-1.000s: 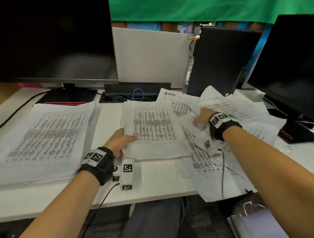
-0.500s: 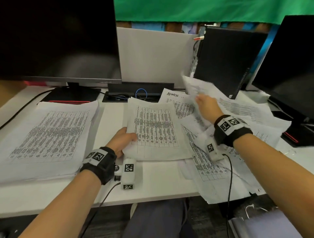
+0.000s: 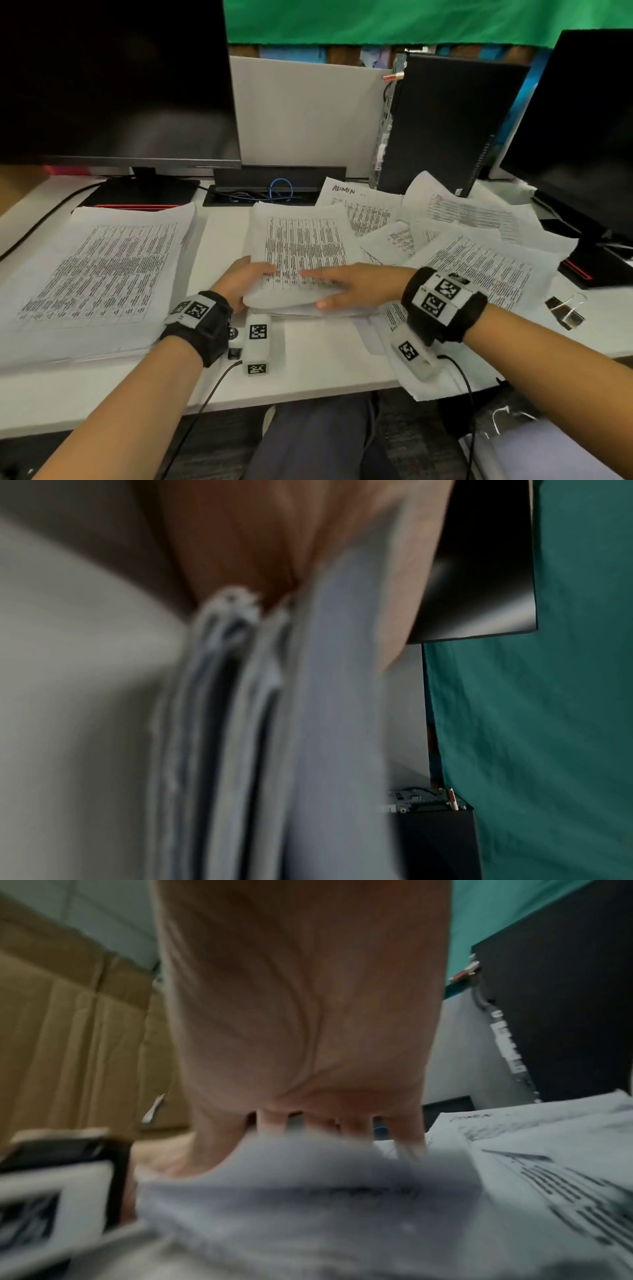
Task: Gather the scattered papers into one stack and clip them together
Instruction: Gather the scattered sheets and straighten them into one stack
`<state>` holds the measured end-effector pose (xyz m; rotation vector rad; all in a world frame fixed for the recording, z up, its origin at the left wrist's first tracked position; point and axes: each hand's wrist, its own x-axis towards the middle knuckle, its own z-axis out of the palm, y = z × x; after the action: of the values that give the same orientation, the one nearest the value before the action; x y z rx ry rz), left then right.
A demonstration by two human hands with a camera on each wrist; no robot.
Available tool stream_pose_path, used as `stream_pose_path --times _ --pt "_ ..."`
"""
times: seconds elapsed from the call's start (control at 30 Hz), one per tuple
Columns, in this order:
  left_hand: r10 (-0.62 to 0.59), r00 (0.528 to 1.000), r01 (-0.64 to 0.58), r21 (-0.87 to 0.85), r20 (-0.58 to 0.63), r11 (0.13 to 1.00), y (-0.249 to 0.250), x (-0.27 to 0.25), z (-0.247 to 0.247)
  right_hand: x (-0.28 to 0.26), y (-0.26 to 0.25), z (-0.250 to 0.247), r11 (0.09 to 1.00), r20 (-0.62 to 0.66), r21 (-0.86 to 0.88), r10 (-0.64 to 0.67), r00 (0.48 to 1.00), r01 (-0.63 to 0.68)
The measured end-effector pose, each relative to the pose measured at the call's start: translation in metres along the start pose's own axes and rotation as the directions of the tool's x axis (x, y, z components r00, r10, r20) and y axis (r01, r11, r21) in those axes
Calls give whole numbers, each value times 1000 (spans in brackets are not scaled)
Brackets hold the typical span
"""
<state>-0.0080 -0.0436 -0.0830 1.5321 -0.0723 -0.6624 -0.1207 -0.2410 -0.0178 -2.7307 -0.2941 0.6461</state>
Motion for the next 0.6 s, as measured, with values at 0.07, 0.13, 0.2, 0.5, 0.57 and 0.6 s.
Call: stream_pose_path --times 0.07,0.13,0.2,0.5,0.57,0.6 --pt "56 997 -51 100 -48 994 -2 2 1 -14 11 -17 991 -101 72 121 988 -114" --pt "86 995 -79 140 -50 987 -5 2 0 -28 34 -30 944 -180 61 329 927 -323" --pt "93 994 -84 164 -52 983 -6 3 0 -44 53 -31 840 -82 -137 519 851 -525" --pt "136 980 -102 219 -145 970 -3 0 8 -53 56 15 728 12 -198 672 741 -657" --pt "125 982 -95 203 -143 975 -4 0 7 -48 55 9 724 -59 -232 656 753 -649" --pt "117 983 -89 193 -139 977 -4 -1 7 -47 55 0 716 -96 -260 648 756 -647"
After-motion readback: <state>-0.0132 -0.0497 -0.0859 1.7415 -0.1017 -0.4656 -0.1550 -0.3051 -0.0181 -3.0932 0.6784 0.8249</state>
